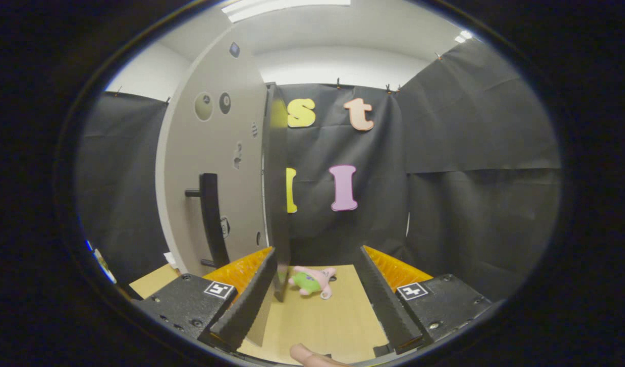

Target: Open the shoe cabinet door, grab the shoes and put them into the shoe cabinet, then close the shoe cabinet door.

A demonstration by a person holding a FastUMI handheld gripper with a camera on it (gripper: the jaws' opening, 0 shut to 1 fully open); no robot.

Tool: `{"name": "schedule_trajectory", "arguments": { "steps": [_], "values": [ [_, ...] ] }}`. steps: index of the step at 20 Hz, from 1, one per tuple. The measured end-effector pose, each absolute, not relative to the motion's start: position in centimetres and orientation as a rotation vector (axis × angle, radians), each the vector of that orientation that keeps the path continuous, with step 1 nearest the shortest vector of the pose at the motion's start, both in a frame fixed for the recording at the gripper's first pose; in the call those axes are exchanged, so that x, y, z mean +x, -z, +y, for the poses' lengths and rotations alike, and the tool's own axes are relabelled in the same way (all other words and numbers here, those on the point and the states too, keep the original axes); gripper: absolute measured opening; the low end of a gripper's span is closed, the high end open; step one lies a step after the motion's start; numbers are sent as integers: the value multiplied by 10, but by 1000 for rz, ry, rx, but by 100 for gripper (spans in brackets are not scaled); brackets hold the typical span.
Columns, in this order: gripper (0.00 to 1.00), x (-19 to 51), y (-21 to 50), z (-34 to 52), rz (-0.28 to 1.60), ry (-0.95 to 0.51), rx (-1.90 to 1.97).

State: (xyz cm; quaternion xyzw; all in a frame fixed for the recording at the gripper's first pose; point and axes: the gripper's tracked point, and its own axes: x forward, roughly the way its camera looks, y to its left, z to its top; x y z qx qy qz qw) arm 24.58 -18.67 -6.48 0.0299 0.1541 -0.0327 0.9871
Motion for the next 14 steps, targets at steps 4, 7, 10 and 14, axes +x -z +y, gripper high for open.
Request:
{"name": "schedule_trajectory", "arguments": {
  "steps": [4, 7, 10, 14],
  "values": [
    [100, 247, 58, -126, 315, -73, 62],
    [97, 242, 50, -104, 301, -54, -3],
    [94, 245, 43, -103, 296, 19, -41],
    [94, 240, 45, -73, 294, -7, 26]
  ]
}}
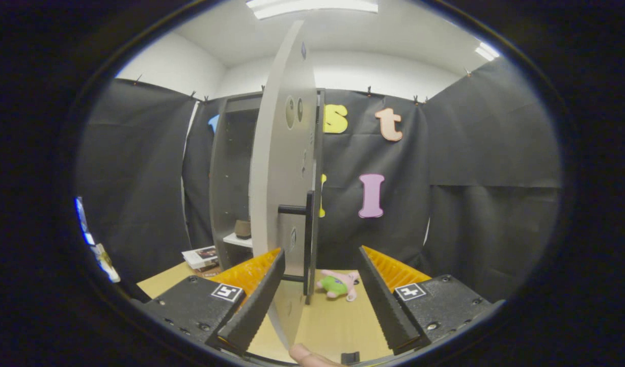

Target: Open the shoe cabinet door, grab the shoes and put them into the shoe cabinet, then close the shoe cabinet door.

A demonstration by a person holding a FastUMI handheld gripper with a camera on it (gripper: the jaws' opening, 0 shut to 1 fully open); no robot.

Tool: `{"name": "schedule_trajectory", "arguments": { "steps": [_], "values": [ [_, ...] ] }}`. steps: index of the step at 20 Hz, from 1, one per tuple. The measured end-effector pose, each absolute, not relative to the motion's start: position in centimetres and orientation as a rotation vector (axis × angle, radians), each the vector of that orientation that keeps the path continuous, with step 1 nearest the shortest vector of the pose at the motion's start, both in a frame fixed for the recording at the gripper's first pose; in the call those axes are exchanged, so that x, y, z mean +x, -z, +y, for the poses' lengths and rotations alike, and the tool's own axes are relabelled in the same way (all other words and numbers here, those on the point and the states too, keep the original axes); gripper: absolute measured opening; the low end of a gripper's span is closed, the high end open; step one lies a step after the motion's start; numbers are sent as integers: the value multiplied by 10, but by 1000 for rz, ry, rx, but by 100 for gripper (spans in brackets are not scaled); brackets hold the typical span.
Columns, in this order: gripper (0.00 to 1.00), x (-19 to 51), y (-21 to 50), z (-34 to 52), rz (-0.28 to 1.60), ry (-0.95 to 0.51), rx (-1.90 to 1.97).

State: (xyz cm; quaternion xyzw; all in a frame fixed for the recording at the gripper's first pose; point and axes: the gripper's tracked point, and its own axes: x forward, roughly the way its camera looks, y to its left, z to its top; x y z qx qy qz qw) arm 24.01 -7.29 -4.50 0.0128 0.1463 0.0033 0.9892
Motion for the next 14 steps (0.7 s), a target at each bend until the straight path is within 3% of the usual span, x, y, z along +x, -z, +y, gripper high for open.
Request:
{"name": "schedule_trajectory", "arguments": {
  "steps": [14],
  "values": [
    [93, 245, 62, 19, 297, -69, 31]
  ]
}}
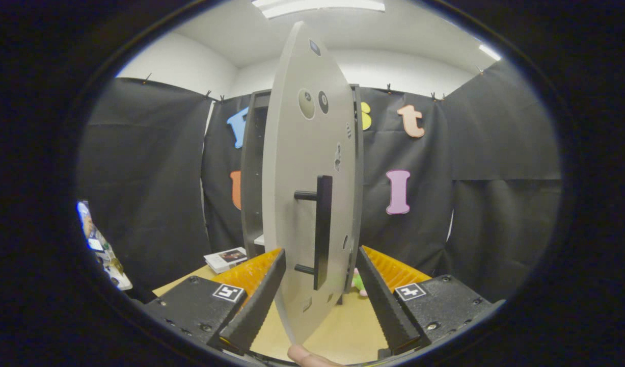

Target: Open the shoe cabinet door, grab the shoes and put them into the shoe cabinet, then close the shoe cabinet door.

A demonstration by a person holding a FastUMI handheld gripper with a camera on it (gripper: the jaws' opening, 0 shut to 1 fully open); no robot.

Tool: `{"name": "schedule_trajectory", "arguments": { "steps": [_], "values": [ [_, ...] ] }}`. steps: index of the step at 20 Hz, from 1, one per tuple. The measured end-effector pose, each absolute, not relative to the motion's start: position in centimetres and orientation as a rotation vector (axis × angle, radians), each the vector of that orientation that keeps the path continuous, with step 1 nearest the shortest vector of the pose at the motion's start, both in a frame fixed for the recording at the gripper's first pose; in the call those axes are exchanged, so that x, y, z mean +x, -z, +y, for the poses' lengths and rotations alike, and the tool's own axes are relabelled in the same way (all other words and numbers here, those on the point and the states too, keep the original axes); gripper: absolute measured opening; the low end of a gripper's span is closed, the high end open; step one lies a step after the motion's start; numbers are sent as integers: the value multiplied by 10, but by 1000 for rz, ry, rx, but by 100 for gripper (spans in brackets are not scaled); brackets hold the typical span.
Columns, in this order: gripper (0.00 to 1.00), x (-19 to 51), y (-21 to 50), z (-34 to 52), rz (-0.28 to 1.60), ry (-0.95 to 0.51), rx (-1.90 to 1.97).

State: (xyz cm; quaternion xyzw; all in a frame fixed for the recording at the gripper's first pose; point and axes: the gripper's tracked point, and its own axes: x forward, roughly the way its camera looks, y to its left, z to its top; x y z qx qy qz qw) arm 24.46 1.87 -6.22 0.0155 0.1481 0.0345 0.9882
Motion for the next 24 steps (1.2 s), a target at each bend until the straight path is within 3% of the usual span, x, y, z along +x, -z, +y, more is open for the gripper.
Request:
{"name": "schedule_trajectory", "arguments": {
  "steps": [12, 16, 24],
  "values": [
    [93, 275, 71, 86, 291, -56, 57],
    [93, 289, 83, 132, 317, -142, 75],
    [97, 257, 86, 135, 296, -159, 52]
  ]
}}
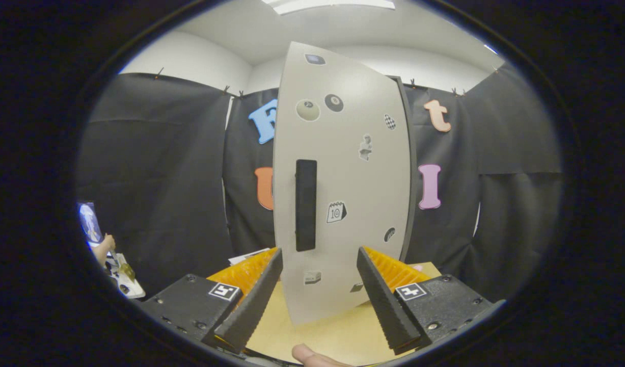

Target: Open the shoe cabinet door, grab the shoes and put them into the shoe cabinet, then close the shoe cabinet door.

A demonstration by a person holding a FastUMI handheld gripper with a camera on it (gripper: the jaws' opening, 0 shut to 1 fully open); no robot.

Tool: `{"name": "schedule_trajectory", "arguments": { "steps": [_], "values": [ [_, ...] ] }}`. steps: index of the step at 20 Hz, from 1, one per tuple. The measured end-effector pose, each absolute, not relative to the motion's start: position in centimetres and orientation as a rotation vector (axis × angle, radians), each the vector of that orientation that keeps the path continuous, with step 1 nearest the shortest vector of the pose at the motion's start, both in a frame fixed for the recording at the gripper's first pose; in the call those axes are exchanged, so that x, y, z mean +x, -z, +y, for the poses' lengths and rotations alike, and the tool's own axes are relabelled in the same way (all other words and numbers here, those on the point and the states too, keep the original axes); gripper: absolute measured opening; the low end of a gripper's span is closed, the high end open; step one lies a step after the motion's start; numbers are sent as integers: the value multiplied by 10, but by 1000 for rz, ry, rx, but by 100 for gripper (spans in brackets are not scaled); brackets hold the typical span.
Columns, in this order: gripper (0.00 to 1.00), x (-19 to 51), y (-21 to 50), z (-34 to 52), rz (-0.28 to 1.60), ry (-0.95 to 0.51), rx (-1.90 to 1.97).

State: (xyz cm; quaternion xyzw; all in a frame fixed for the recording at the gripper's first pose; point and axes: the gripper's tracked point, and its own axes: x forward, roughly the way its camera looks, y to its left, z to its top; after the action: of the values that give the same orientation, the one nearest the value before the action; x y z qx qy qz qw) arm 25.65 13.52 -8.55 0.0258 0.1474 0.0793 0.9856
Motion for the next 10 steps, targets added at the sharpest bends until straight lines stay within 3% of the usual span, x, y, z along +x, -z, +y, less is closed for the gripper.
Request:
{"name": "schedule_trajectory", "arguments": {
  "steps": [10],
  "values": [
    [97, 171, 108, 99, 243, -134, 64]
  ]
}}
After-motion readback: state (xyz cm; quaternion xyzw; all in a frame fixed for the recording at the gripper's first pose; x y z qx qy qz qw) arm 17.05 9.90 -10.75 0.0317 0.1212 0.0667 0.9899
